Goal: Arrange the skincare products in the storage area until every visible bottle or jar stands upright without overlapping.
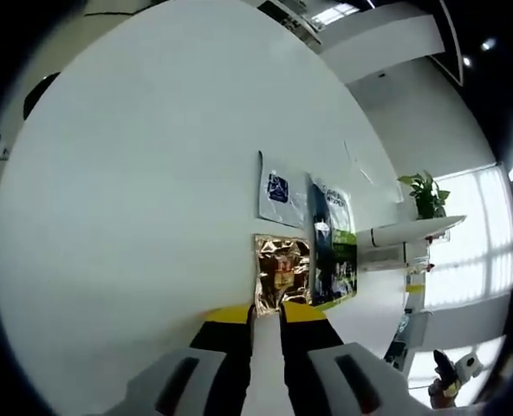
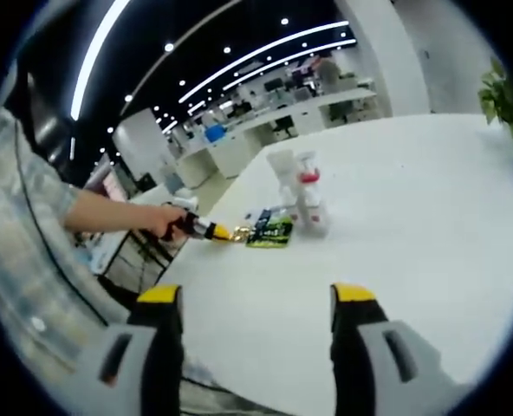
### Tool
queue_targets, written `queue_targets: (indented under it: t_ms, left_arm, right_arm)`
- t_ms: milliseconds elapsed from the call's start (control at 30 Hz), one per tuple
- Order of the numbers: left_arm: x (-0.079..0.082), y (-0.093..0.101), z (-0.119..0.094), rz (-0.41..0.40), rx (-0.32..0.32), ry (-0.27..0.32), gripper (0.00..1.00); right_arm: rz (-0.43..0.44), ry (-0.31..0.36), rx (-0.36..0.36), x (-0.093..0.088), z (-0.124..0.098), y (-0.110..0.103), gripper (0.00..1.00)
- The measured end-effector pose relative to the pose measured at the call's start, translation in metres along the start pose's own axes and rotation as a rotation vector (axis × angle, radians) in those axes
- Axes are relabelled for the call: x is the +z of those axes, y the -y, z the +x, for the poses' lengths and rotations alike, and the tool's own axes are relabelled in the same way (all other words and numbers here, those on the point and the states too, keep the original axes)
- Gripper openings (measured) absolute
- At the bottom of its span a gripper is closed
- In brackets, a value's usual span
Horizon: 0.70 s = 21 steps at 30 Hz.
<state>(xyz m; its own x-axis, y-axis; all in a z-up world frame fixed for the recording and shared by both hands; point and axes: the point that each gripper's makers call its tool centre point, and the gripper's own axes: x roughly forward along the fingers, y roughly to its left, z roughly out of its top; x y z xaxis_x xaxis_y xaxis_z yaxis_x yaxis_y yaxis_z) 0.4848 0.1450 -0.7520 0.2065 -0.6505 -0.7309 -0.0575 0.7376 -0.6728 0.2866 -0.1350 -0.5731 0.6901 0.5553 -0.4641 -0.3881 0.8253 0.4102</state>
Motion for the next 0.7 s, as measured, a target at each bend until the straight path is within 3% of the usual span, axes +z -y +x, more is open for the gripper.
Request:
queue_targets:
  t_ms: [333, 433, 567, 700]
  left_arm:
    - [0.004, -0.016, -0.021, 0.048, 0.059, 0.07, 0.32]
    - [0.011, -0.002, -0.03, 0.107, 0.017, 0.169, 0.33]
    - [0.007, 0.026, -0.046, 0.186, -0.038, 0.273, 0.35]
    - [-0.006, 0.058, -0.057, 0.24, -0.125, 0.322, 0.42]
  right_arm:
    - [-0.01, 0.019, 0.021, 0.004, 0.006, -0.005, 0.67]
    - [-0.016, 0.022, 0.031, 0.005, 0.009, -0.007, 0.67]
    - [-0.024, 0.033, 0.045, 0.009, 0.016, -0.01, 0.69]
    - [-0.047, 0.037, 0.075, 0.018, 0.024, -0.015, 0.69]
